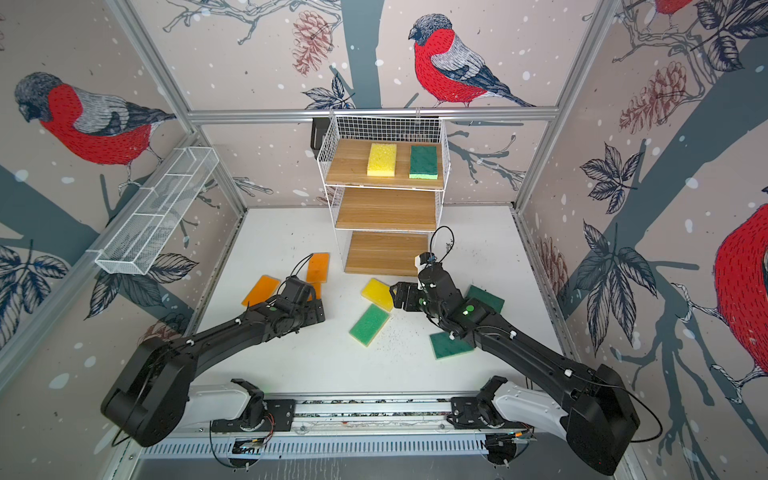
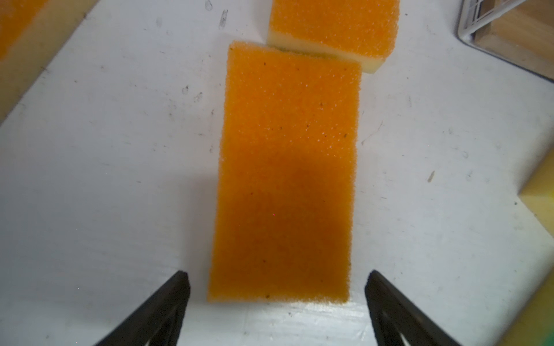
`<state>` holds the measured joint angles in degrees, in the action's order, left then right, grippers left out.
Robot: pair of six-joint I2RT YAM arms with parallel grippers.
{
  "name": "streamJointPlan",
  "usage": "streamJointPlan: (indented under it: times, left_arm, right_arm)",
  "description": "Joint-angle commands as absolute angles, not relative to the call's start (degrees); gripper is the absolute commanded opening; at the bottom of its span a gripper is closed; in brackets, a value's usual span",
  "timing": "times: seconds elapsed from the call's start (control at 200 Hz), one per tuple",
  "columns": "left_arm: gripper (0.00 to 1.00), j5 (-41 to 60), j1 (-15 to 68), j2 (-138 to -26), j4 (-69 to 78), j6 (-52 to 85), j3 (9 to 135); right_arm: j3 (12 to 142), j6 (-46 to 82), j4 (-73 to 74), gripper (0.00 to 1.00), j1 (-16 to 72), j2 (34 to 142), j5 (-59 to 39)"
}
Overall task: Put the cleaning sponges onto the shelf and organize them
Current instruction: 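Lower the left gripper and close it on the orange sponge, then lift the orange sponge with the left gripper toward the top shelf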
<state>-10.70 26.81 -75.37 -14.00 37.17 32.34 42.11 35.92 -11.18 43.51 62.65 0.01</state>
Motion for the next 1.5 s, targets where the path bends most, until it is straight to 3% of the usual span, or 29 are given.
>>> streamJointPlan:
  times: [0.0, 0.525, 0.931, 1.496]
  left_arm:
    - [0.92, -11.92, 27.5, -76.81, -12.31, 36.0, 33.12]
    - [0.86, -15.12, 29.29, -82.85, -12.98, 38.82, 34.58]
    - [0.63, -13.72, 29.29, -84.45, -11.67, 38.07, 34.38]
    - [0.62, -13.36, 29.34, -72.84, -22.46, 37.28, 36.25]
  right_arm:
    - [42.1, 35.6, -10.53, 0.86, 43.59, 62.73, 1.14]
    - [42.36, 35.17, -10.11, 0.87, 43.49, 64.41, 0.69]
    - [42.8, 34.8, -9.84, 0.86, 43.48, 65.55, 0.53]
    - [42.36, 35.07, -10.26, 0.87, 43.5, 64.75, -0.02]
